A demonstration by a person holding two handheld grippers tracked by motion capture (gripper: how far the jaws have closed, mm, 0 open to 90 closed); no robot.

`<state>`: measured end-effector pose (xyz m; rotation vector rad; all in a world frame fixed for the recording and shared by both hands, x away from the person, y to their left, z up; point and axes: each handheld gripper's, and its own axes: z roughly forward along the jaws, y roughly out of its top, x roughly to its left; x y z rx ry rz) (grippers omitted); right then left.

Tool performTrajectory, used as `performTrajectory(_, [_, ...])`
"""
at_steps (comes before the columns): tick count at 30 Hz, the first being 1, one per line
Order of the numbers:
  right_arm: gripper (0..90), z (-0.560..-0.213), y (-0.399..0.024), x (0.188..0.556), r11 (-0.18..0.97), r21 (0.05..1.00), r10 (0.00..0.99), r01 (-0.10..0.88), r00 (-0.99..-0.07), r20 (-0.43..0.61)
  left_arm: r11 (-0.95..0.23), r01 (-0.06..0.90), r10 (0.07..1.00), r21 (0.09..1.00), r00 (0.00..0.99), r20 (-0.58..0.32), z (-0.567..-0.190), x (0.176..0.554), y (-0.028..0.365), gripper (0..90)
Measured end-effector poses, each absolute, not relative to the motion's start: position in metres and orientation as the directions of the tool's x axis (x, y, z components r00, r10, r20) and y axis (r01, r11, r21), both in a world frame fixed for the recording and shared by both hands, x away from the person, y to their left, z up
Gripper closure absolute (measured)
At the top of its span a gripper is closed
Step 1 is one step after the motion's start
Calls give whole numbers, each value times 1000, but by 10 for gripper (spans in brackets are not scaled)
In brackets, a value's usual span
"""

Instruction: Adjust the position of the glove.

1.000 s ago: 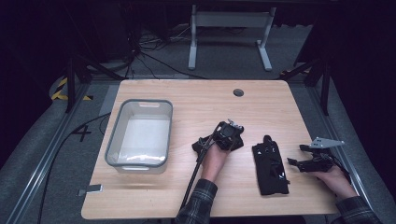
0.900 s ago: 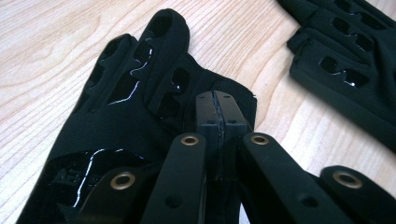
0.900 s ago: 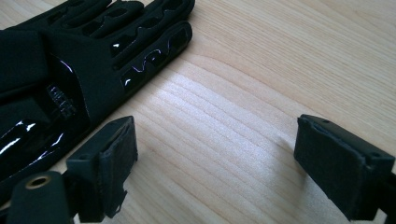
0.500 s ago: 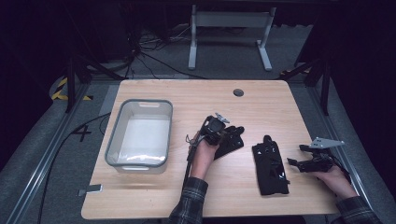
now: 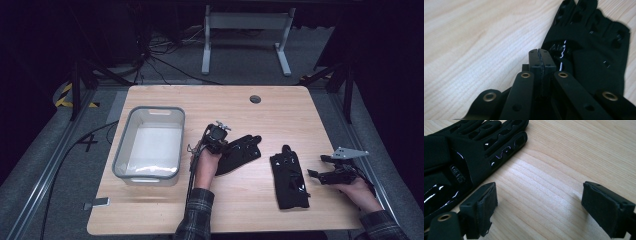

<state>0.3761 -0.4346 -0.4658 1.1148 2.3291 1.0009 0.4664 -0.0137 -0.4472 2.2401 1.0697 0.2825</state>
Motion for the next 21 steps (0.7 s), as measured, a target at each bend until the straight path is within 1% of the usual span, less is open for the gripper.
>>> performTrajectory(5, [137,-466,-435,376,435,733,785,523,-618,-25,-479,630,754,611,652,-80,-449,464,-15,899])
performTrajectory(10, [138,-466,-434,376,434,733,785,524,-619,-23,-538,624,734,567,677,-50,-444,456,-18,899])
performTrajectory(16, [138,-466,-434,376,435,732,786,524,-618,-24,-583,607,702,541,711,-42,-442,439,-21,900])
performTrajectory(21, [138,-466,-434,376,435,732,786,524,-618,-24,-615,589,662,524,747,-64,-441,426,-23,899])
